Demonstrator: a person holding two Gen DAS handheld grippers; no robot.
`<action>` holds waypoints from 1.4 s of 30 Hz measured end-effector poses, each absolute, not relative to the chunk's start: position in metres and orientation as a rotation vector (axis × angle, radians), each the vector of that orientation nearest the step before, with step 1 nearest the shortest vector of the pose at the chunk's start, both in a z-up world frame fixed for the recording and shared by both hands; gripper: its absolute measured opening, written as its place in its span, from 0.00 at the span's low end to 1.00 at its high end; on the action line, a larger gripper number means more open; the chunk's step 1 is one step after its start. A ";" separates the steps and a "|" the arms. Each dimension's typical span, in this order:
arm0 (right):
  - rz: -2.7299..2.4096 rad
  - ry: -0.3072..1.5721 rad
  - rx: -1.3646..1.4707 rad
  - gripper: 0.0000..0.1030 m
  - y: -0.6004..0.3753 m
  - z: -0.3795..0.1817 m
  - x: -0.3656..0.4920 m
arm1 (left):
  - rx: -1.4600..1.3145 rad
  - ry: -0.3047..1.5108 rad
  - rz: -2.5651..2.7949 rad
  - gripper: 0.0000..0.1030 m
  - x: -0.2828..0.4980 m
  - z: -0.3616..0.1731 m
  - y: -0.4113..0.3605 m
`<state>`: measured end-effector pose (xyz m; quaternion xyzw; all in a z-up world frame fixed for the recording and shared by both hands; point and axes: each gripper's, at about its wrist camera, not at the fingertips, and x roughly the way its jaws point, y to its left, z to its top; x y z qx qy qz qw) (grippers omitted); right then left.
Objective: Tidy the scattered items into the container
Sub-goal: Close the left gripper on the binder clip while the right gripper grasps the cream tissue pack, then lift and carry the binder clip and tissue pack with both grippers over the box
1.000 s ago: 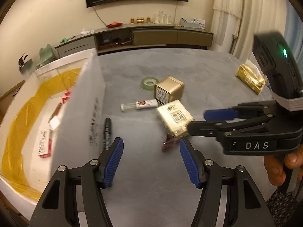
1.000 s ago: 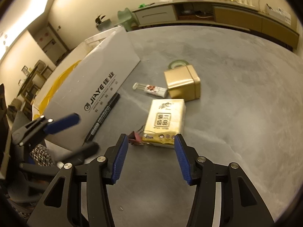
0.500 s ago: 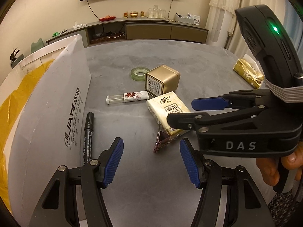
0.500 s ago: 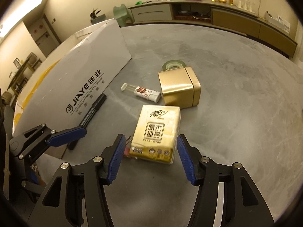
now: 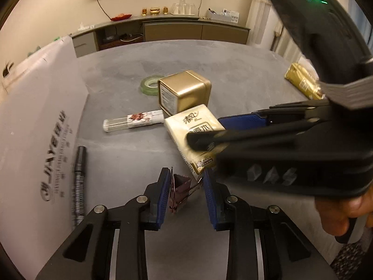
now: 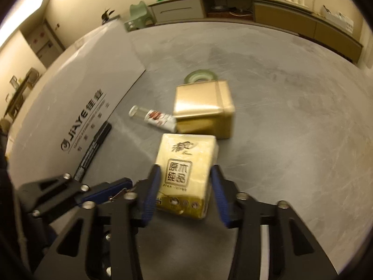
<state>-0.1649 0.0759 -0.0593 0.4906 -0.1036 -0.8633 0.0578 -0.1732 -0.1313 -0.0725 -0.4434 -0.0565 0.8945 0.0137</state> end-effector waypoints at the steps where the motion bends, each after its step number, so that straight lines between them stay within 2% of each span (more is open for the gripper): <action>1: -2.621 -0.338 1.486 0.20 0.081 -0.057 -0.164 | -1.376 -0.178 2.787 0.23 -0.174 -0.073 -0.131; 2: -2.621 -0.362 1.486 0.15 0.085 -0.056 -0.163 | -1.372 -0.184 2.786 0.23 -0.174 -0.073 -0.132; 7: -2.597 -0.447 1.479 0.17 0.096 -0.058 -0.162 | -1.370 -0.274 2.789 0.20 -0.170 -0.073 -0.145; 8: -2.593 -0.452 1.473 0.23 0.095 -0.058 -0.163 | -1.370 -0.296 2.790 0.20 -0.168 -0.073 -0.149; 9: -2.587 -0.449 1.468 0.36 0.094 -0.058 -0.163 | -1.372 -0.312 2.793 0.20 -0.167 -0.073 -0.152; 11: -2.595 -0.419 1.458 0.47 0.091 -0.058 -0.165 | -1.371 -0.351 2.792 0.20 -0.166 -0.074 -0.157; 17: -2.602 -0.339 1.445 0.56 0.077 -0.060 -0.167 | -1.365 -0.389 2.799 0.22 -0.159 -0.075 -0.161; 18: -2.605 -0.317 1.438 0.58 0.072 -0.059 -0.168 | -1.368 -0.392 2.803 0.29 -0.157 -0.077 -0.162; 19: -2.605 -0.292 1.441 0.60 0.068 -0.060 -0.169 | -1.374 -0.391 2.817 0.43 -0.156 -0.080 -0.164; 20: -2.600 -0.267 1.450 0.60 0.063 -0.062 -0.170 | -1.382 -0.391 2.831 0.47 -0.156 -0.081 -0.165; 21: -2.595 -0.237 1.465 0.60 0.059 -0.066 -0.172 | -1.392 -0.394 2.828 0.48 -0.157 -0.083 -0.166; 22: -2.596 -0.208 1.481 0.60 0.055 -0.070 -0.173 | -1.393 -0.386 2.820 0.44 -0.157 -0.083 -0.166; 23: -2.602 -0.192 1.486 0.61 0.054 -0.073 -0.173 | -1.393 -0.362 2.814 0.32 -0.158 -0.082 -0.165; 24: -2.610 -0.183 1.484 0.59 0.054 -0.074 -0.172 | -1.401 -0.343 2.806 0.28 -0.158 -0.082 -0.163; 28: -2.617 -0.203 1.505 0.52 0.061 -0.072 -0.171 | -1.388 -0.334 2.817 0.27 -0.156 -0.079 -0.163; 42: -2.637 -0.329 1.451 0.50 0.066 -0.052 -0.148 | -1.313 -0.371 2.875 0.26 -0.121 -0.050 -0.168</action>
